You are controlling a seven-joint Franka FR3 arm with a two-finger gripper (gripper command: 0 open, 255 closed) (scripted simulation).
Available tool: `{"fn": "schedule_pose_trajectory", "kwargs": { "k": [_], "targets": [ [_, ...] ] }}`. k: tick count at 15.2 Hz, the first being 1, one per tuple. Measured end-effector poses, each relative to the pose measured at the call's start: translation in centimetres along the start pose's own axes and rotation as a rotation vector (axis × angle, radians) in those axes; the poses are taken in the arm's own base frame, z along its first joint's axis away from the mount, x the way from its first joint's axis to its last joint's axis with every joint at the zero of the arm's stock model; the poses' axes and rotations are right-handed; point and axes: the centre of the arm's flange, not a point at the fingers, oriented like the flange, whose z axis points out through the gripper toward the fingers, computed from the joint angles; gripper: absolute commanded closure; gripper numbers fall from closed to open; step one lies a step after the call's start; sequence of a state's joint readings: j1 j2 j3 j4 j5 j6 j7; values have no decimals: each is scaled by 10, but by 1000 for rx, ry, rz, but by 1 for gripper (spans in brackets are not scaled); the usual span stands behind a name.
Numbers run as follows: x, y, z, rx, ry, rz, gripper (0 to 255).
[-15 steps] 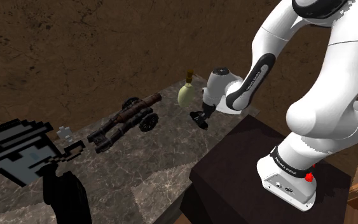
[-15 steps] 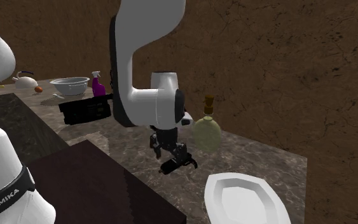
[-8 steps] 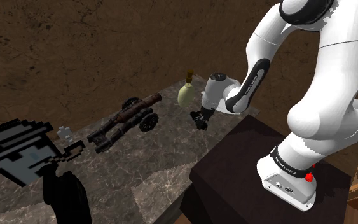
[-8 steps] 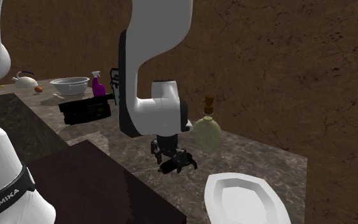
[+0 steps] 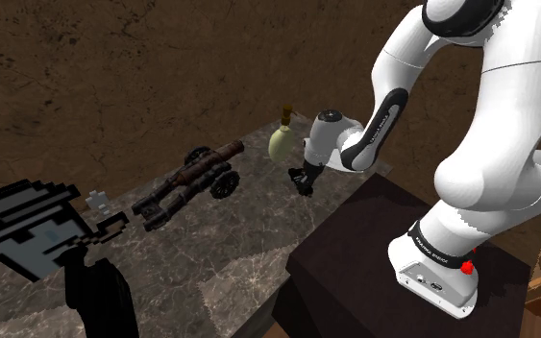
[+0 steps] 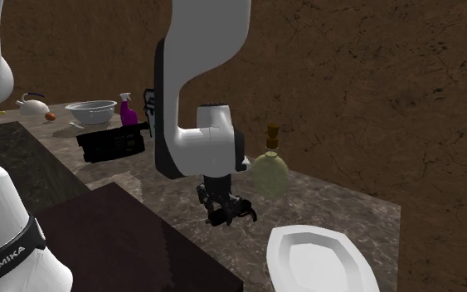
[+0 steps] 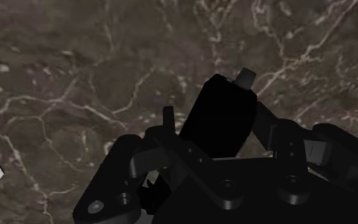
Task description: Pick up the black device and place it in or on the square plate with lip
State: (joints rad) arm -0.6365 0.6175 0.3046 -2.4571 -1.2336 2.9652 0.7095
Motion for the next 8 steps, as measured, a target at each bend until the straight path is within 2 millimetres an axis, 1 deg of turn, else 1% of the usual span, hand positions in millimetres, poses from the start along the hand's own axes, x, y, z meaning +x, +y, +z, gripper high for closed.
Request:
{"fn": "schedule_pose_trajectory", "kwargs": {
  "k": [8],
  "targets": [
    [0, -2, -2, 5, 1, -4, 255]
  ]
}}
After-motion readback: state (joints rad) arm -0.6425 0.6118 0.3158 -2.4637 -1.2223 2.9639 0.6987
